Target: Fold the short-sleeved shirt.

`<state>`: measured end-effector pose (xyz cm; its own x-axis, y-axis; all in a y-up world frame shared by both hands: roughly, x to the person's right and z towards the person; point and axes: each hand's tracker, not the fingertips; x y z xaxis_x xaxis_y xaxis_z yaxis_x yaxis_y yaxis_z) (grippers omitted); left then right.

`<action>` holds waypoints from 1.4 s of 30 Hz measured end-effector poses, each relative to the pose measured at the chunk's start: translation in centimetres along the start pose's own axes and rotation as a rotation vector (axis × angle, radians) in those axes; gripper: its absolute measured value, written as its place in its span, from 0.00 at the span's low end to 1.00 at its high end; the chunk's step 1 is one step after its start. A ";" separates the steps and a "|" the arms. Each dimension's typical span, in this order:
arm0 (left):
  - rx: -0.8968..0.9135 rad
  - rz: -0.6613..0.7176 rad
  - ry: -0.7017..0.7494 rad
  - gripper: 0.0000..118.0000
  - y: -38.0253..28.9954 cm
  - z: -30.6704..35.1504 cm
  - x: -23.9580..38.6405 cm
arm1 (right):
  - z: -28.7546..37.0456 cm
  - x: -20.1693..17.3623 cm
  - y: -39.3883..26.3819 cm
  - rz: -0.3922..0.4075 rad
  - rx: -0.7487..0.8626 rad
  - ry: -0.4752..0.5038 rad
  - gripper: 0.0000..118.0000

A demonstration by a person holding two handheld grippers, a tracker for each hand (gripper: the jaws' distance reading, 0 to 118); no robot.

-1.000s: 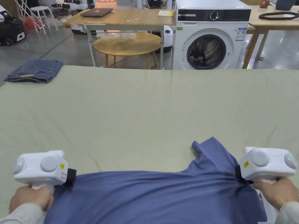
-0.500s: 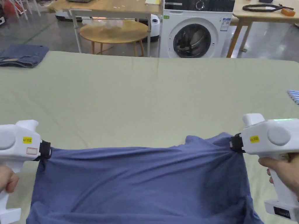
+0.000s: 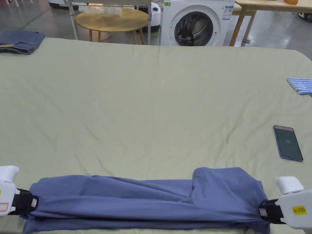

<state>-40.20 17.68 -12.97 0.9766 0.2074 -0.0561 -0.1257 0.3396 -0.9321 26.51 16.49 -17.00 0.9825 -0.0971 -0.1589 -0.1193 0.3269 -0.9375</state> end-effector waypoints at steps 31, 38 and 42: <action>0.089 -0.007 -0.195 0.50 5.2 2.7 2.6 | 2.2 -10.4 7.4 0.164 0.134 0.087 0.00; -0.020 0.423 -0.361 1.00 3.9 -0.4 -8.1 | 2.9 -11.7 6.2 0.122 0.126 0.106 0.00; -0.137 0.473 -0.497 1.00 2.0 -4.8 -10.8 | 1.1 -11.8 6.5 0.170 0.070 0.158 0.00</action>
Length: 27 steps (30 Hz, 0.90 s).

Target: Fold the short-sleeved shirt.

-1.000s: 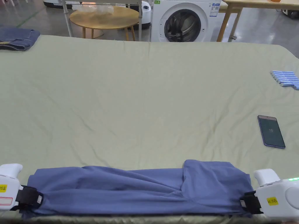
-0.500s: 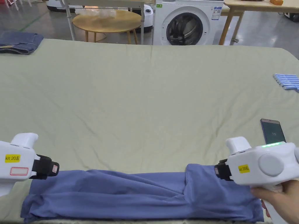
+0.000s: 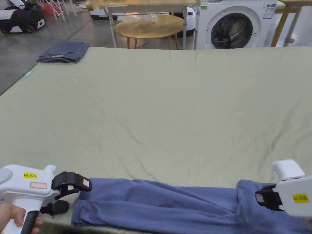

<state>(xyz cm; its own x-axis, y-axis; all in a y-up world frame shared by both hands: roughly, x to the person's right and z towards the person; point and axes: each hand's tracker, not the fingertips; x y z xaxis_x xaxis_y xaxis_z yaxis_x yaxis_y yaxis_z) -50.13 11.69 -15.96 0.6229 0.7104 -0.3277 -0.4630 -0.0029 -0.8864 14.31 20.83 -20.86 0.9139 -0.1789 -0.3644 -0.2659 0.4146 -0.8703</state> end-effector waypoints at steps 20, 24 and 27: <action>-0.032 -0.227 -0.049 0.07 -3.4 -2.3 16.0 | 1.0 0.5 -1.1 -0.021 0.023 -0.015 0.00; -0.112 -0.318 -0.054 0.07 -4.7 -7.8 20.9 | 1.3 0.7 -1.3 -0.052 0.030 -0.014 0.00; -0.195 -0.399 -0.004 0.07 -5.8 -13.3 23.5 | 1.5 1.0 -1.8 -0.062 0.029 -0.013 0.00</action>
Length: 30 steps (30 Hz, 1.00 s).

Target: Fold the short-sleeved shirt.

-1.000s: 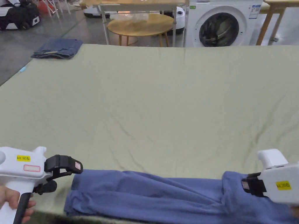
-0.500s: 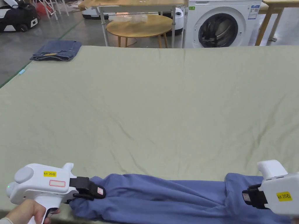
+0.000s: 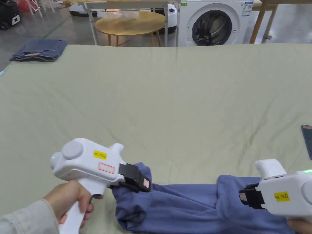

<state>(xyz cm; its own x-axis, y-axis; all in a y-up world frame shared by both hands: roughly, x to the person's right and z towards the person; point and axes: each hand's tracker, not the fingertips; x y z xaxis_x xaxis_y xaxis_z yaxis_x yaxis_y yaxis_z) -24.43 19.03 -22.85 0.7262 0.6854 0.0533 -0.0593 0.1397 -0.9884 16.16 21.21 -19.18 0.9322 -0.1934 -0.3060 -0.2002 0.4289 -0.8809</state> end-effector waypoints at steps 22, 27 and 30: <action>0.153 -0.062 0.203 0.00 1.5 4.9 -3.9 | 0.4 1.4 -0.2 -0.012 0.019 0.022 0.00; 0.042 -0.070 0.184 0.00 -0.3 1.6 -3.6 | 0.3 1.7 0.0 -0.011 0.020 0.026 0.00; -0.020 -0.078 0.135 0.00 -0.5 -2.5 -2.0 | -0.1 1.6 -0.1 -0.012 0.016 0.026 0.00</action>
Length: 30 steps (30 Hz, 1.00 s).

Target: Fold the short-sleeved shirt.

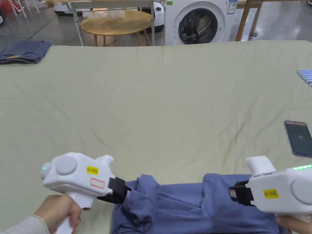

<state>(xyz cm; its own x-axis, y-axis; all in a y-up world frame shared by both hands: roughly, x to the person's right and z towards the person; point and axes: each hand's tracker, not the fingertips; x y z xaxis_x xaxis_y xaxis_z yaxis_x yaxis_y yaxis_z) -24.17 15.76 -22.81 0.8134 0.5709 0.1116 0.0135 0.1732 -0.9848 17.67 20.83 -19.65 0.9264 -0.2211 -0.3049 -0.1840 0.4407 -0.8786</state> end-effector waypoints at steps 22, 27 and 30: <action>0.144 -0.028 -0.303 0.00 2.7 3.1 5.5 | 1.1 0.6 0.8 -0.031 0.025 -0.012 0.00; 0.177 0.102 -0.154 0.00 1.3 6.9 -3.8 | 0.3 -0.5 1.1 -0.023 0.034 0.005 0.00; 0.173 0.292 -0.268 0.00 -0.7 5.1 -7.6 | 0.1 -1.3 1.0 -0.010 0.024 0.026 0.00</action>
<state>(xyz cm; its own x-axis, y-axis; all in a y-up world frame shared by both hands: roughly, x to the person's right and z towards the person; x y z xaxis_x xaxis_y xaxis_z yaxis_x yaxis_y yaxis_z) -33.34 15.39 -22.27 0.5888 0.8000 -0.1153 -0.3109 0.0925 -0.9459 16.32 21.57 -20.08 0.9192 -0.2480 -0.3060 -0.1666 0.4591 -0.8726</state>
